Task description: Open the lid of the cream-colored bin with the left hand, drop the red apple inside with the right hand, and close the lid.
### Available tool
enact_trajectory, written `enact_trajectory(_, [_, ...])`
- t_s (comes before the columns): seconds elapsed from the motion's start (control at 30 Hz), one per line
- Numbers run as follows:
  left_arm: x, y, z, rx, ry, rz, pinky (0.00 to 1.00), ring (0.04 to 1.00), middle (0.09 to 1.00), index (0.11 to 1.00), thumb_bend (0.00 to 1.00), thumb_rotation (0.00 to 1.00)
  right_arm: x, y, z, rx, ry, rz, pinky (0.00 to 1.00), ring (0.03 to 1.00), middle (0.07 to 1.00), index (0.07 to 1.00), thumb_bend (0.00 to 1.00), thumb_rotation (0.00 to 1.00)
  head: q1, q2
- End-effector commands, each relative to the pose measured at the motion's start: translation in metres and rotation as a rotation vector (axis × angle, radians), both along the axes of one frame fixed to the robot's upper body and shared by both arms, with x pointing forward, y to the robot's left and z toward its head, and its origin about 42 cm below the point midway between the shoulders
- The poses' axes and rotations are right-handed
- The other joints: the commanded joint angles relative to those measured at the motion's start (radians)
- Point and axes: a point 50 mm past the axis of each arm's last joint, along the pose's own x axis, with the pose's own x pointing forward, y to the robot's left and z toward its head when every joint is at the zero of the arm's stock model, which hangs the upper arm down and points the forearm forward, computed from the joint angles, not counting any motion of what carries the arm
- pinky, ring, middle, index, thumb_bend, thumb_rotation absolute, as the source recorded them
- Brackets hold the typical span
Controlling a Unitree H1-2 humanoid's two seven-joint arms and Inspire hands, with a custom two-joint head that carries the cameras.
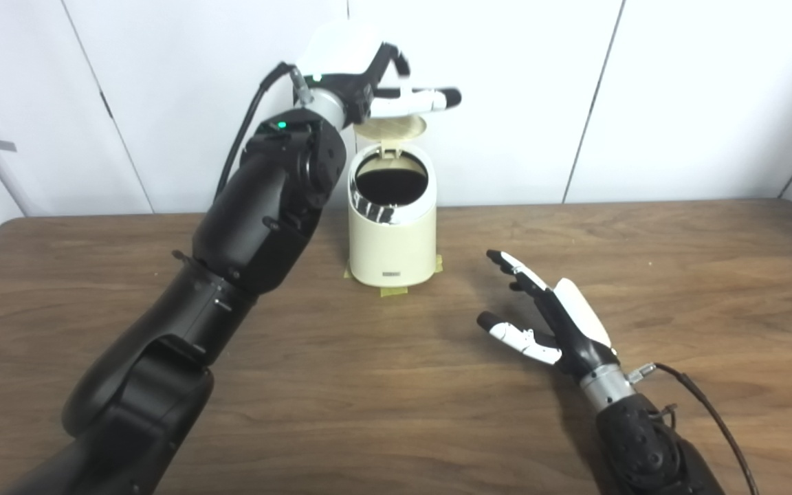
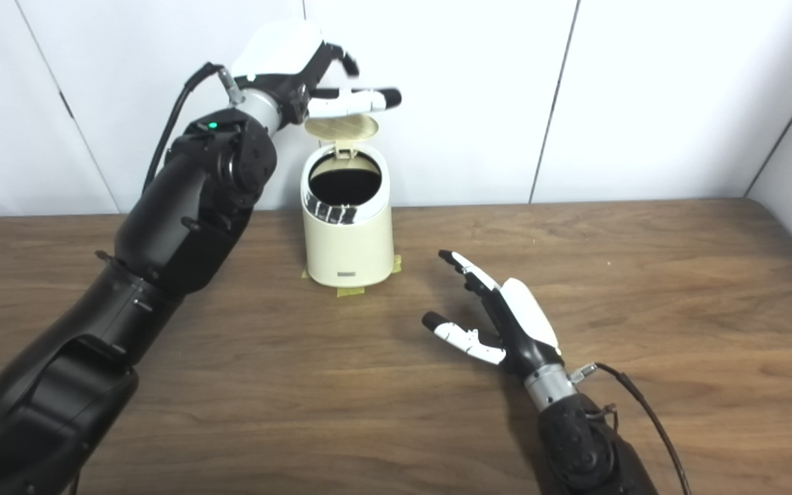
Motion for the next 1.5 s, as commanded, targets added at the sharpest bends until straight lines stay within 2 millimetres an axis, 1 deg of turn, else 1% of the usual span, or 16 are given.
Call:
enact_trajectory(0.0, [0.003, 0.000, 0.035, 0.023, -0.101, 0.013, 1.00, 0.950, 0.847, 0.772, 0.86, 1.00, 0.009, 0.001, 0.016, 0.010, -0.060, 0.014, 0.81, 0.893, 0.901, 0.901, 0.50, 0.83, 0.000, -0.001])
enact_trajectory(0.07, [0.004, 0.004, 0.031, 0.028, -0.084, 0.020, 1.00, 0.942, 0.834, 0.760, 0.86, 1.00, 0.009, 0.001, 0.016, 0.015, -0.055, 0.008, 0.81, 0.893, 0.902, 0.903, 0.50, 0.83, 0.000, -0.003])
enact_trajectory(0.17, [0.004, 0.008, 0.027, 0.039, -0.062, 0.031, 1.00, 0.991, 0.900, 0.777, 0.86, 1.00, 0.010, 0.000, 0.016, 0.026, -0.056, 0.000, 0.81, 0.892, 0.904, 0.905, 0.51, 0.83, -0.001, -0.004])
enact_trajectory(0.3, [0.002, 0.012, 0.024, 0.069, -0.054, 0.037, 1.00, 0.993, 0.923, 0.792, 0.85, 1.00, 0.011, 0.000, 0.014, 0.030, -0.059, 0.001, 0.79, 0.880, 0.899, 0.900, 0.51, 0.82, 0.000, -0.008])
enact_trajectory(0.33, [0.002, 0.012, 0.023, 0.070, -0.052, 0.033, 1.00, 0.958, 0.891, 0.787, 0.84, 1.00, 0.011, 0.000, 0.014, 0.030, -0.059, 0.002, 0.79, 0.880, 0.899, 0.899, 0.51, 0.82, 0.000, -0.008])
enact_trajectory(0.37, [0.001, 0.012, 0.023, 0.070, -0.049, 0.030, 1.00, 0.871, 0.816, 0.776, 0.85, 1.00, 0.011, 0.000, 0.014, 0.029, -0.059, 0.003, 0.79, 0.881, 0.899, 0.899, 0.51, 0.82, 0.002, -0.008])
enact_trajectory(0.4, [0.000, 0.012, 0.023, 0.064, -0.042, 0.024, 1.00, 0.861, 0.806, 0.775, 0.85, 1.00, 0.011, 0.000, 0.013, 0.028, -0.058, 0.003, 0.79, 0.881, 0.899, 0.899, 0.51, 0.82, 0.001, -0.008])
enact_trajectory(0.43, [-0.001, 0.012, 0.022, 0.058, -0.035, 0.022, 1.00, 0.793, 0.763, 0.765, 0.85, 1.00, 0.011, 0.000, 0.013, 0.029, -0.053, 0.002, 0.79, 0.881, 0.899, 0.899, 0.51, 0.82, 0.001, -0.008])
enact_trajectory(0.47, [-0.003, 0.012, 0.022, 0.056, -0.031, 0.020, 1.00, 0.790, 0.754, 0.758, 0.86, 1.00, 0.010, 0.000, 0.014, 0.027, -0.047, 0.000, 0.79, 0.882, 0.902, 0.901, 0.52, 0.83, 0.001, -0.008])
enact_trajectory(0.57, [-0.010, 0.010, 0.020, 0.054, -0.018, 0.005, 1.00, 0.958, 0.859, 0.725, 0.87, 1.00, 0.010, 0.001, 0.015, 0.017, -0.044, 0.002, 0.79, 0.883, 0.907, 0.905, 0.53, 0.84, 0.000, -0.009])
enact_trajectory(0.67, [-0.020, 0.008, 0.020, 0.034, -0.013, -0.022, 1.00, 0.997, 0.951, 0.794, 0.88, 1.00, 0.009, 0.003, 0.017, 0.013, -0.048, 0.005, 0.79, 0.883, 0.906, 0.902, 0.51, 0.82, 0.003, -0.005])
enact_trajectory(0.77, [-0.030, 0.007, 0.021, 0.046, -0.040, -0.051, 1.00, 1.000, 0.934, 0.808, 0.86, 1.00, 0.009, 0.003, 0.018, 0.006, -0.049, 0.009, 0.80, 0.886, 0.907, 0.901, 0.52, 0.83, 0.003, -0.003])
enact_trajectory(0.93, [-0.045, 0.006, 0.017, 0.070, -0.068, -0.081, 1.00, 0.998, 0.931, 0.815, 0.88, 1.00, 0.009, 0.005, 0.018, 0.013, -0.046, 0.016, 0.80, 0.886, 0.904, 0.900, 0.51, 0.80, 0.000, -0.005])
enact_trajectory(1.13, [-0.059, 0.004, 0.002, 0.119, -0.114, -0.120, 1.00, 0.951, 0.835, 0.792, 0.88, 1.00, 0.008, 0.005, 0.018, 0.009, -0.049, 0.016, 0.80, 0.888, 0.902, 0.901, 0.52, 0.80, -0.001, 0.000])
enact_trajectory(1.3, [-0.065, 0.002, -0.002, 0.117, -0.108, -0.142, 1.00, 0.935, 0.812, 0.781, 0.87, 1.00, 0.008, 0.005, 0.018, 0.000, -0.040, 0.014, 0.80, 0.888, 0.900, 0.897, 0.53, 0.80, -0.001, 0.003])
enact_trajectory(1.47, [-0.064, 0.004, -0.007, 0.137, -0.088, -0.134, 1.00, 0.926, 0.792, 0.786, 0.85, 1.00, 0.008, 0.005, 0.018, -0.001, -0.035, 0.015, 0.80, 0.886, 0.903, 0.896, 0.54, 0.79, -0.002, 0.006])
